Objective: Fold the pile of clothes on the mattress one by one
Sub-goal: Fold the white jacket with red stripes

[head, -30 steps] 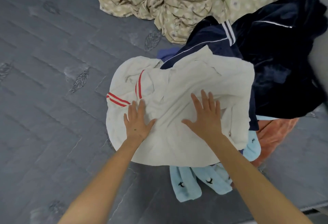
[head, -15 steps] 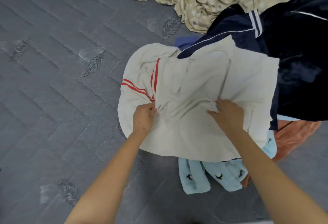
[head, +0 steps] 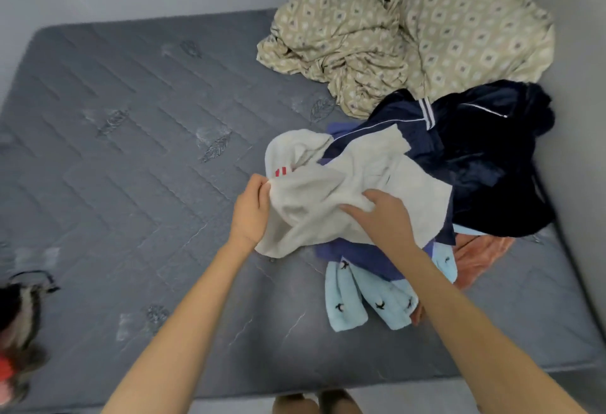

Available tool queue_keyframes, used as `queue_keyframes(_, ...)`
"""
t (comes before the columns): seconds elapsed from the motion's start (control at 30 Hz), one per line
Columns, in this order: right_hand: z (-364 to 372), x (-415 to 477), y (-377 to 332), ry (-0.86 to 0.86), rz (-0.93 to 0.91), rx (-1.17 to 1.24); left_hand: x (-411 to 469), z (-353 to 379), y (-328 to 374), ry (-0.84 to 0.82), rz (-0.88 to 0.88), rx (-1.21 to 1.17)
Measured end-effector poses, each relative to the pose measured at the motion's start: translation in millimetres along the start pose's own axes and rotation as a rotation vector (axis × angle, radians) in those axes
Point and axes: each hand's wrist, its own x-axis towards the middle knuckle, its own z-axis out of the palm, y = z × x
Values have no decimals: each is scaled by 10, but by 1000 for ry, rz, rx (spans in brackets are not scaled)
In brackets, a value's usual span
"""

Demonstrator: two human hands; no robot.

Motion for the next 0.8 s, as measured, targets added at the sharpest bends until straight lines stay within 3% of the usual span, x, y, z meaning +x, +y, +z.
queue_keyframes(0.17, -299, -456, -756, 107, -115, 111, -385, -752, 564, 70, 95, 0)
queue_keyframes(0.37, -29, -900, -1542, 7, -229, 205, -639, -1907, 804, 217, 198, 14)
queue_keyframes(0.6, 782, -1334, -2027, -152, -281, 96, -948, -2947, 340, 265, 161, -168)
queue_keyframes(0.8, 1727, -1804, -2425, -160, -192, 72, -1090, -3823, -195, 106, 227, -162)
